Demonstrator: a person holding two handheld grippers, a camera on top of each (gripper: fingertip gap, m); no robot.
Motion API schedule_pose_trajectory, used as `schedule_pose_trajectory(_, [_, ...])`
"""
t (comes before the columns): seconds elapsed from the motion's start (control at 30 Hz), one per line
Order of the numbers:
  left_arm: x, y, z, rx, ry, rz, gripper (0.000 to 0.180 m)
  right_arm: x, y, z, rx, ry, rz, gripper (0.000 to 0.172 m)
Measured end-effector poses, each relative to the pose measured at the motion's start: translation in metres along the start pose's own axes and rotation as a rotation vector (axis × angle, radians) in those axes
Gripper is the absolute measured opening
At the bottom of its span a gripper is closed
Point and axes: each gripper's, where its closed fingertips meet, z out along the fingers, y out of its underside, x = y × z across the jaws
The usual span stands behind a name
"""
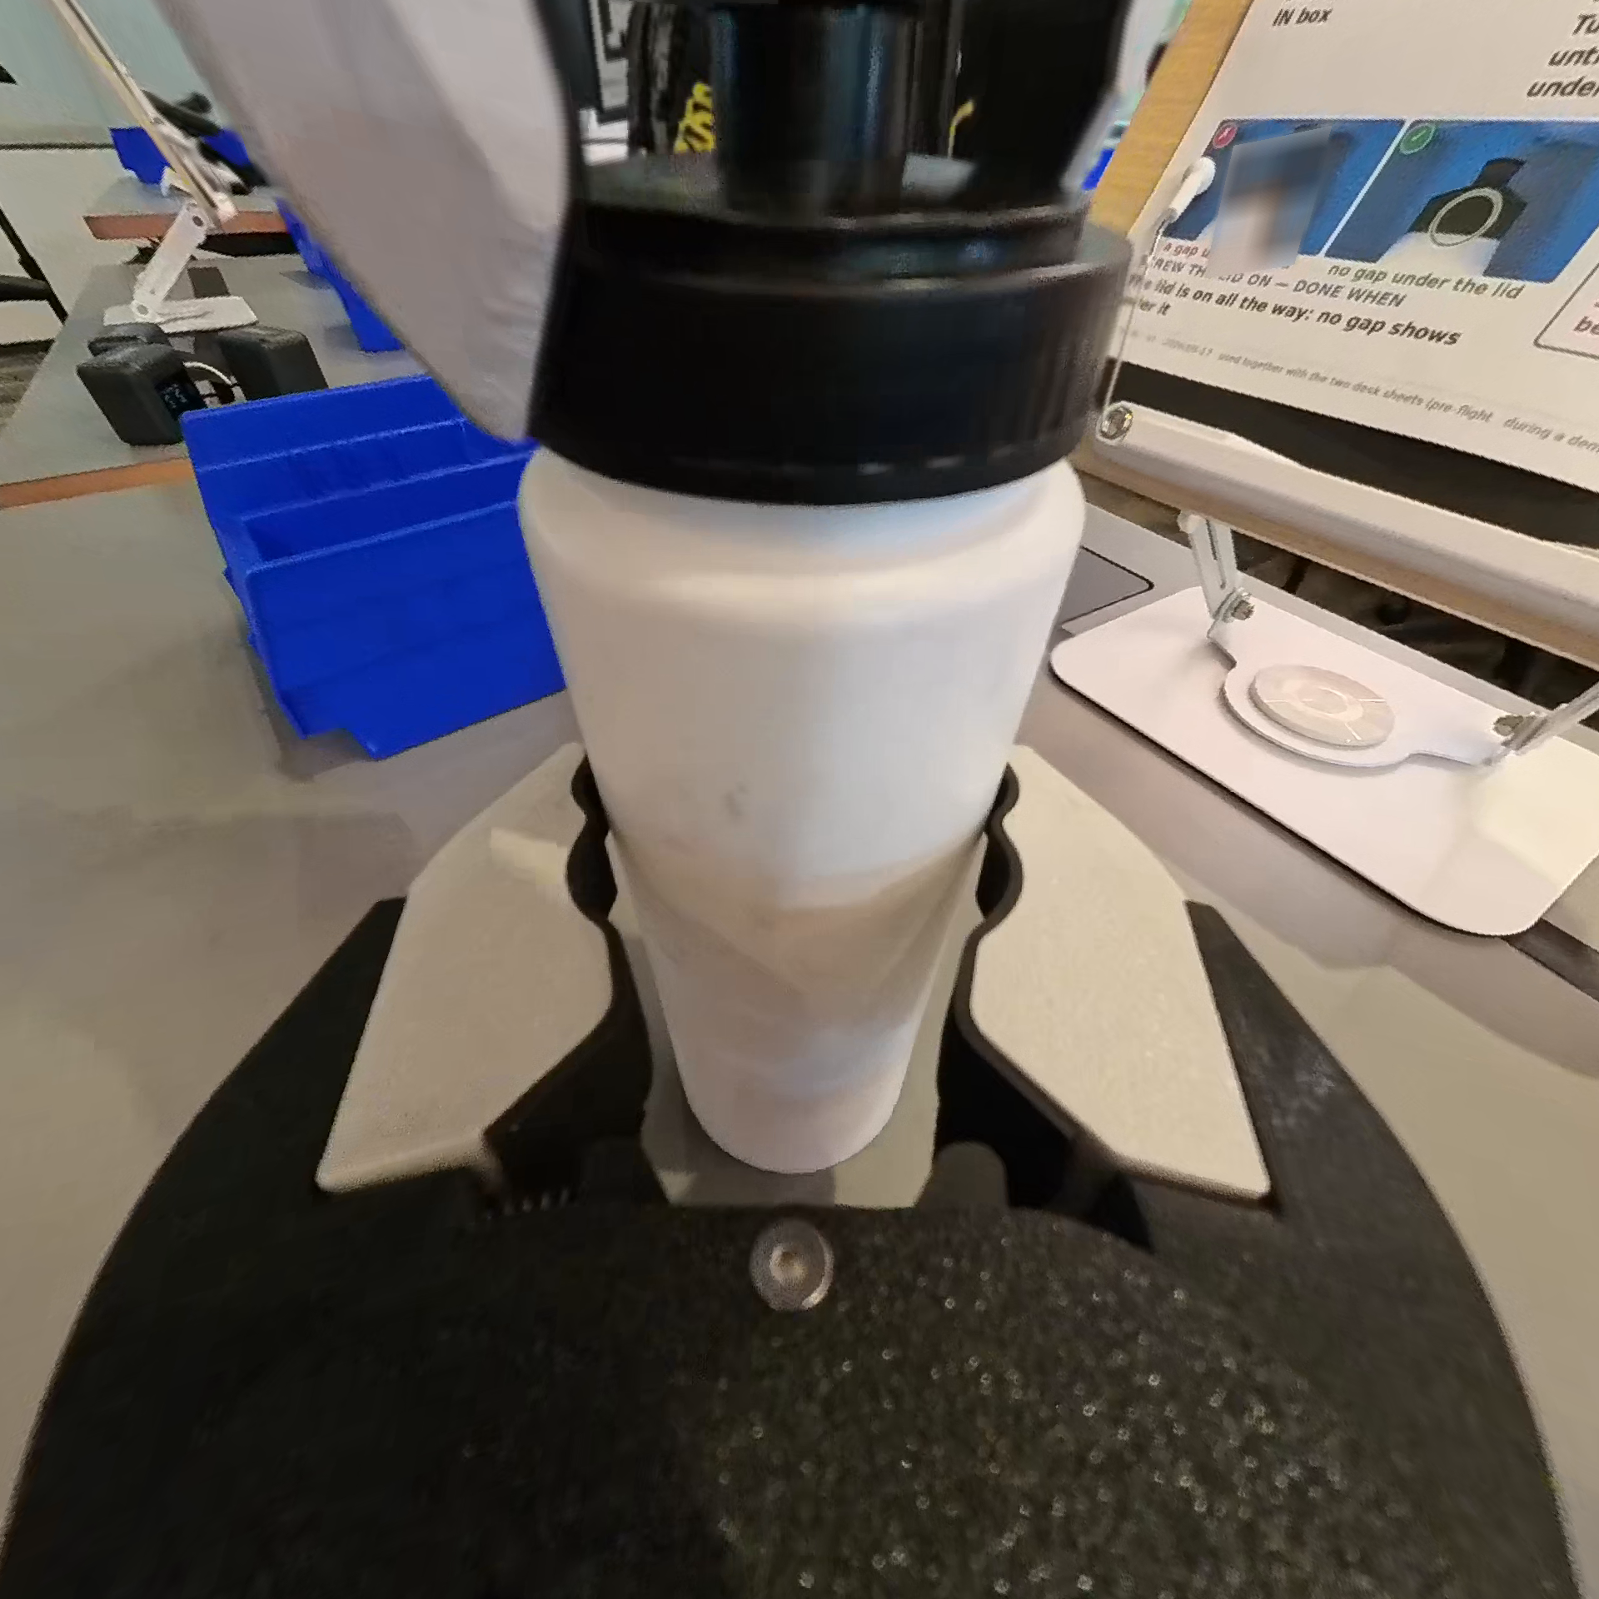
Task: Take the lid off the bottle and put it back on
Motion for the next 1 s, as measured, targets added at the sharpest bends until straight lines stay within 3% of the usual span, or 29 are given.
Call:
schedule_pose_trajectory(0.2, [-0.002, 0.002, 0.001, -0.045, -0.085, 0.369, 0.069, -0.001, 0.0, 0.0, 0.015, -0.021, 0.001, 0.084])
schedule_pose_trajectory(0.4, [0.001, 0.002, -0.002, -0.027, -0.117, 0.338, 0.073, -0.001, 0.0, 0.001, 0.006, -0.015, 0.002, 0.084])
schedule_pose_trajectory(0.47, [0.007, -0.003, -0.01, 0.035, -0.09, 0.25, 0.1, -0.001, 0.0, 0.001, 0.004, -0.01, 0.006, 0.084])
schedule_pose_trajectory(0.57, [0.003, -0.012, -0.023, 0.117, -0.07, -0.026, 0.104, 0.0, 0.0, 0.0, 0.0, -0.005, 0.012, 0.084])
schedule_pose_trajectory(0.67, [0.002, -0.029, -0.035, 0.252, 0.048, -0.436, 0.104, 0.0, 0.001, -0.001, -0.001, -0.001, 0.014, 0.084])
schedule_pose_trajectory(0.77, [-0.006, -0.024, -0.035, 0.294, 0.111, -0.81, 0.097, -0.001, 0.001, 0.0, -0.006, 0.002, 0.011, 0.083])
schedule_pose_trajectory(0.83, [-0.012, -0.017, -0.029, 0.303, 0.091, -0.918, 0.087, -0.001, 0.001, 0.0, -0.008, 0.005, 0.01, 0.084])
schedule_pose_trajectory(1.0, [-0.004, -0.008, -0.007, 0.225, 0.13, -1.023, 0.088, -0.001, 0.002, -0.001, -0.03, 0.014, 0.014, 0.084])
